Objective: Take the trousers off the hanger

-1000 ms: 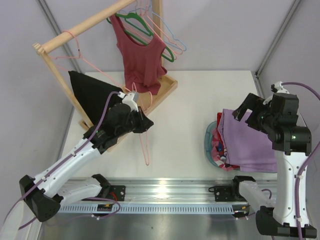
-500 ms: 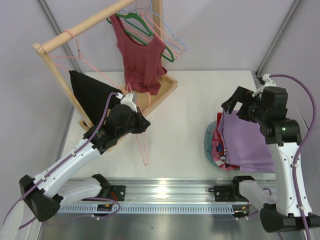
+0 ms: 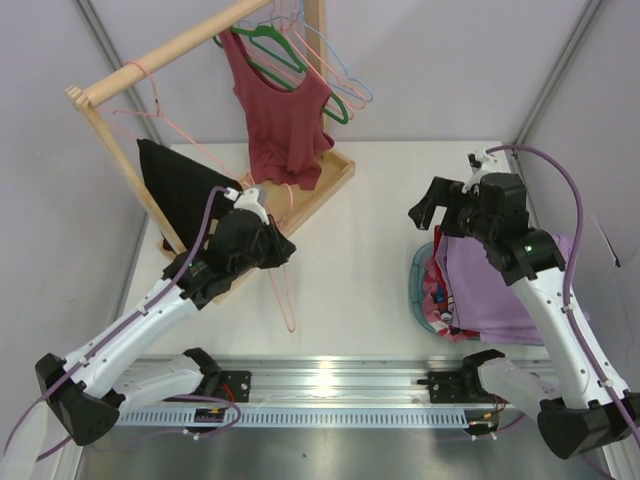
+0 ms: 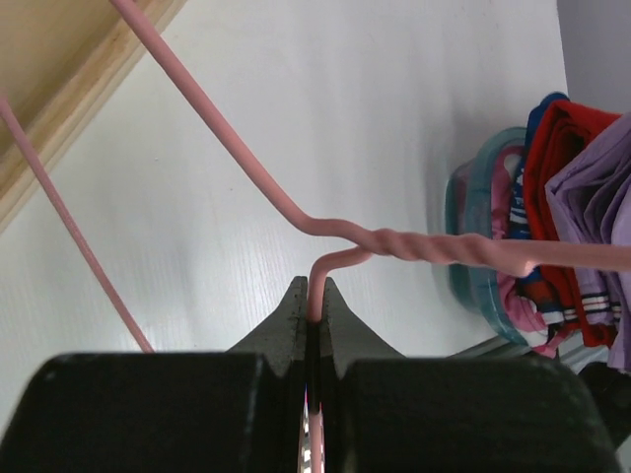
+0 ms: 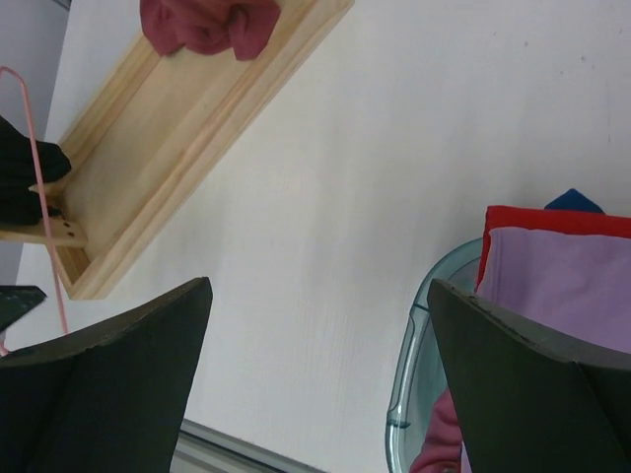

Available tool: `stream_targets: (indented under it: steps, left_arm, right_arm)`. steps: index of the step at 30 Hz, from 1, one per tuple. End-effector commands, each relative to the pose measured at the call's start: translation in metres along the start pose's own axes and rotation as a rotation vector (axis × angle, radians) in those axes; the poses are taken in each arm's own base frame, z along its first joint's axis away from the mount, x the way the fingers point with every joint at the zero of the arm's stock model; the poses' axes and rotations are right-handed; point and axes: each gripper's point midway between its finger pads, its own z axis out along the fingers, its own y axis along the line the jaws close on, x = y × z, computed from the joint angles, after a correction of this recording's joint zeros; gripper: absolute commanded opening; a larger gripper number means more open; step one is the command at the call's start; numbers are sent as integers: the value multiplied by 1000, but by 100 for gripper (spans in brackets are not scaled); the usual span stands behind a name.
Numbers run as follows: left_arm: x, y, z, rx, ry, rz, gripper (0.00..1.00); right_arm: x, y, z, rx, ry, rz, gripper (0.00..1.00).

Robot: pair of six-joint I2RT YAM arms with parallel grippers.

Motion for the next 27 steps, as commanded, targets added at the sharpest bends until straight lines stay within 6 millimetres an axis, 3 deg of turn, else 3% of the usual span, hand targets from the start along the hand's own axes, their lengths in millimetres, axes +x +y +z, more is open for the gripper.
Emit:
stream_targets:
  steps: [1,2,6,10,14,17,18,27]
  left_arm:
    - [-22,-3,-14,-42,-70,-130,0]
    - [-26,1,-15,-77,-97,-211,0]
    - [-32,6,-18,-120,-140,-346,0]
    - [-39,7,-21,-152,-161,-435,0]
    - [-36,15,-18,-226,-157,-543,0]
    - [-33,16,-15,-277,-131,-587,0]
    - [-36,14,-15,-281,-129,-598,0]
    - [-40,13,-14,-338,-139,-622,0]
  right_arm:
    - [-15,17,-2,-78,-123,-56,99]
    - [-6,16,3,-84,-115,-71,99]
    - [-4,33,1,-157,-186,-165,99]
    - [-12,58,-6,-230,-260,-235,99]
    - [-4,90,-7,-304,-268,-310,99]
    - [1,105,0,-299,-269,-372,99]
    - [11,119,0,-331,-254,-401,99]
    - [22,179,-14,-432,-294,-467,99]
